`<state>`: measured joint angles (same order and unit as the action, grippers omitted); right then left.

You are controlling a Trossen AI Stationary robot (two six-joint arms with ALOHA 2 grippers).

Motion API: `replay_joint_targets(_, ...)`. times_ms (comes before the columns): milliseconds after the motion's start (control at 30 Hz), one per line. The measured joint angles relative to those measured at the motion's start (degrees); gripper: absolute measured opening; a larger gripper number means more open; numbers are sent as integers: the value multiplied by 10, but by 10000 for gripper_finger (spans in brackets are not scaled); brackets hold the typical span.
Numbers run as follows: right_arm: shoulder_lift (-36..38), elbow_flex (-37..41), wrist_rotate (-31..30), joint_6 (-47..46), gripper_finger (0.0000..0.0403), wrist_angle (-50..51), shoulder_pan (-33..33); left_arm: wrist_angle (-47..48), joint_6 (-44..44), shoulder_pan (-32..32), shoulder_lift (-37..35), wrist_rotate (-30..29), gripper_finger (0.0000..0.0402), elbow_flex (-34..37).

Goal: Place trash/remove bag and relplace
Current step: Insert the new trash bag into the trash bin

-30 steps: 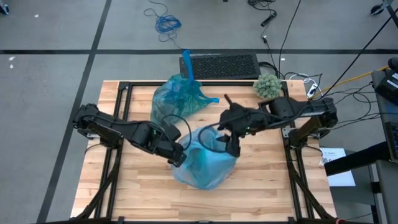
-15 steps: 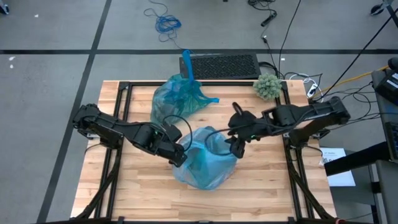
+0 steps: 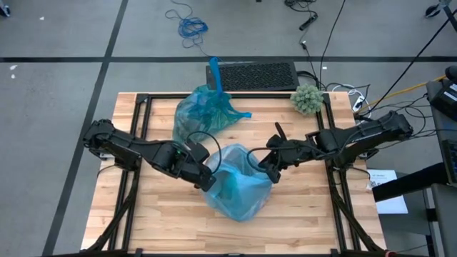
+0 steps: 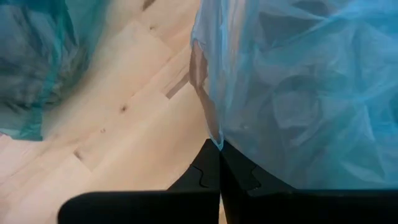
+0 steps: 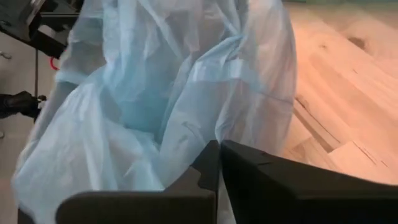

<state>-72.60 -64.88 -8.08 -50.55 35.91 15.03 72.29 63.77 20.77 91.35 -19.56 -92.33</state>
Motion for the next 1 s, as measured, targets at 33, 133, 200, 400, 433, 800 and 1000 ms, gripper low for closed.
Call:
replay_joint_targets(33,2,0,0,1,3,1,0,0,0,1,0,-5,0,0)
replay_joint_targets(133,7,-1,3,2,2,2,0,0,0,5,0,-24,0,0)
replay_joint_targets(200,10,-1,6,3,1,6,0,0,1,8,0,-34,0,0)
replay_joint_targets(400,24,0,8,4,0,3,1,1,4,11,0,-39,0,0)
replay_joint_targets(433,25,0,7,5,0,2,1,1,4,11,0,-39,0,0)
replay_joint_targets(800,52,0,10,7,56,-4,1,-15,5,12,0,-39,0,0)
replay_joint_targets(1000,96,-1,8,17,108,-29,-7,-15,6,21,0,-51,0,0)
